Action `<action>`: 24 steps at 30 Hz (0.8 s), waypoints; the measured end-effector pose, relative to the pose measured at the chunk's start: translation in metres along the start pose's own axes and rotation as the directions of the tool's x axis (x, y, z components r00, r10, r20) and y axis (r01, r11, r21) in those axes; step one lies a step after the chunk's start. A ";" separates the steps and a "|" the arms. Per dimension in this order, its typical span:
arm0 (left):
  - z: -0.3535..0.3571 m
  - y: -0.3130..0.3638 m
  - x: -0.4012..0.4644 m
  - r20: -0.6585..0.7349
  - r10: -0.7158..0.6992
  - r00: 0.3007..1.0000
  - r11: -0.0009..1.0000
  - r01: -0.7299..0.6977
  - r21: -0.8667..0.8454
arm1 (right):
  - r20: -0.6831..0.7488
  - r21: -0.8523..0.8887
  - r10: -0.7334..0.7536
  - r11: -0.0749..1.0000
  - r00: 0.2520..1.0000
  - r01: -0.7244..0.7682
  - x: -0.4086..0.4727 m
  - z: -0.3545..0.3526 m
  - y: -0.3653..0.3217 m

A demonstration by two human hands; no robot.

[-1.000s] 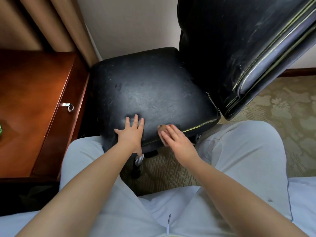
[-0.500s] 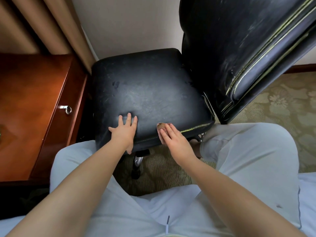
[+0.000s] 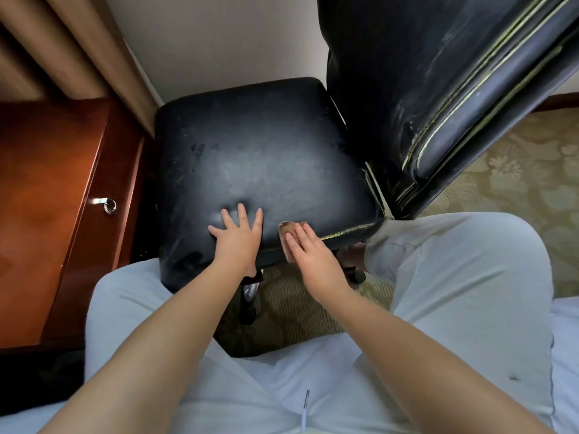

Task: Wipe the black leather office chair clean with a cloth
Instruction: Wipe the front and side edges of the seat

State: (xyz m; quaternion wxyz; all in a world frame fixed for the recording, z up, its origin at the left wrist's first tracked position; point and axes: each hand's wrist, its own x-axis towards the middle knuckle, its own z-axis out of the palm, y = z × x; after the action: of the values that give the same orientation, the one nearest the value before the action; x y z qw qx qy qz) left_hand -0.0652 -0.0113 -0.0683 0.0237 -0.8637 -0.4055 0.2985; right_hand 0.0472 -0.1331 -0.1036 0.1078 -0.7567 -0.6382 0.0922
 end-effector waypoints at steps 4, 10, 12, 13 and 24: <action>-0.004 -0.001 0.001 0.010 0.033 0.999 0.999 -0.033 0.032 | 0.001 -0.050 -0.059 0.997 0.998 0.059 -0.002 0.000 0.000; -0.012 0.002 0.001 0.029 0.048 0.998 0.997 -0.049 0.060 | -0.052 -0.094 0.158 0.982 0.986 -0.162 -0.014 -0.008 0.024; -0.011 0.001 0.001 0.031 0.046 0.998 0.998 -0.047 0.051 | -0.014 -0.109 0.112 0.988 0.994 -0.113 -0.009 -0.008 0.012; -0.010 0.001 0.001 0.027 0.044 0.999 0.998 -0.045 0.047 | -0.024 -0.107 0.055 0.993 0.998 -0.057 -0.005 -0.006 0.004; -0.014 0.002 0.000 -0.001 0.071 0.997 0.997 -0.071 0.024 | -0.071 -0.034 0.157 0.987 0.985 -0.159 -0.009 -0.002 0.016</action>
State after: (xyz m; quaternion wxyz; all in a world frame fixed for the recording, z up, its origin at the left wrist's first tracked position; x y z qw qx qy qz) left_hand -0.0563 -0.0095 -0.0577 0.0238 -0.8775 -0.3707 0.3033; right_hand 0.0612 -0.1449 -0.1066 0.1067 -0.8096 -0.5739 0.0621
